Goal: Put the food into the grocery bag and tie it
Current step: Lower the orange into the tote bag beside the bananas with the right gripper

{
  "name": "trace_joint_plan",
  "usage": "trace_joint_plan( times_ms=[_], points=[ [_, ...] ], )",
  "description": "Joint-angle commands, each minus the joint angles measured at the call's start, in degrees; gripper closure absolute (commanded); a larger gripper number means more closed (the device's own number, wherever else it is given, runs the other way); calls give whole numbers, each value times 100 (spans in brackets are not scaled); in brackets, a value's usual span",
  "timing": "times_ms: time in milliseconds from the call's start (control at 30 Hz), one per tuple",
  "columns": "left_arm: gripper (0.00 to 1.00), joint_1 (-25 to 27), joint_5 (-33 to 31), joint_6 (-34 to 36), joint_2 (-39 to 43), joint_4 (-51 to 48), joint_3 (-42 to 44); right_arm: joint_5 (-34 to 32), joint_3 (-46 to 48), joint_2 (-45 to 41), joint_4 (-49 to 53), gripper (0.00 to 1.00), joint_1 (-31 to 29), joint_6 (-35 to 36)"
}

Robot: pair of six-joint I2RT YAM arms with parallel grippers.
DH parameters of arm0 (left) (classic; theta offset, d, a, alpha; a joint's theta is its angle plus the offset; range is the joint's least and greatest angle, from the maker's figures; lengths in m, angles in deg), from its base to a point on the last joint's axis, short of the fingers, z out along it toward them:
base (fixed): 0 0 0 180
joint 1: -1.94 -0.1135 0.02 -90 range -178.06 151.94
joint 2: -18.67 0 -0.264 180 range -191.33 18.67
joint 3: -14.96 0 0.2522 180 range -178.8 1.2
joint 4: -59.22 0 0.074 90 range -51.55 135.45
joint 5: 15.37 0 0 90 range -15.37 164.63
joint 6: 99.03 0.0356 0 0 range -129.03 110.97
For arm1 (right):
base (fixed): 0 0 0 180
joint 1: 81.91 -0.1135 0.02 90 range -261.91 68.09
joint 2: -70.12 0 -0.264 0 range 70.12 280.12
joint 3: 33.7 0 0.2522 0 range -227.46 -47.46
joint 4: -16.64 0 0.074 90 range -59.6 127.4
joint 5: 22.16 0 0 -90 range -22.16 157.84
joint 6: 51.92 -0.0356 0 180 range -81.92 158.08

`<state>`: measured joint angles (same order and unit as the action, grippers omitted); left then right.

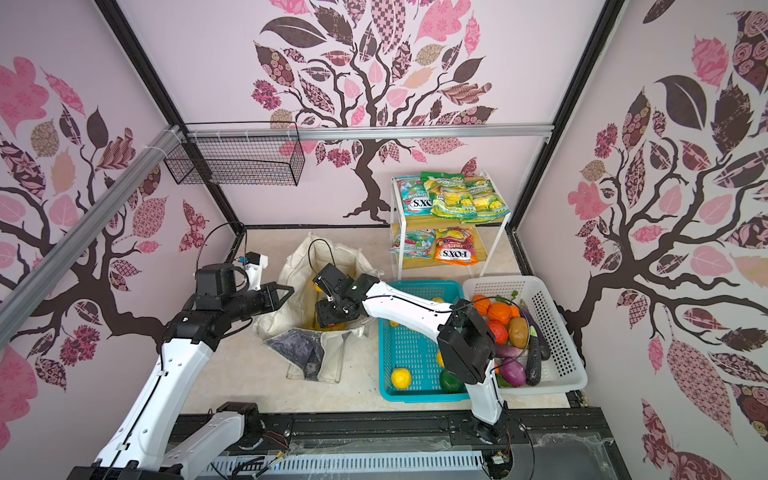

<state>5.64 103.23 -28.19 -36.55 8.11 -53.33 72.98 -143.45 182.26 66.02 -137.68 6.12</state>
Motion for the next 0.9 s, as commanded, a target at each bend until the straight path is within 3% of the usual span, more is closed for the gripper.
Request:
trace_joint_plan(
  times_ms=[0, 533, 767, 833, 867],
  points=[
    [100, 19, 95, 24, 25, 166, 123, 58, 26, 247, -37, 38, -15, -48],
    [100, 21, 102, 17, 11, 166, 127, 133, -37, 942, -37, 32, -22, -26],
    [100, 24, 109, 17, 1, 175, 128, 134, -316, 1127, 219, 18, -18, -12],
    [100, 20, 107, 17, -20, 175, 133, 171, -325, 1051, 213, 4, -14, -2],
    [100, 16, 102, 17, -16, 171, 127, 146, -311, 969, 188, 2, -21, 2]
  ],
)
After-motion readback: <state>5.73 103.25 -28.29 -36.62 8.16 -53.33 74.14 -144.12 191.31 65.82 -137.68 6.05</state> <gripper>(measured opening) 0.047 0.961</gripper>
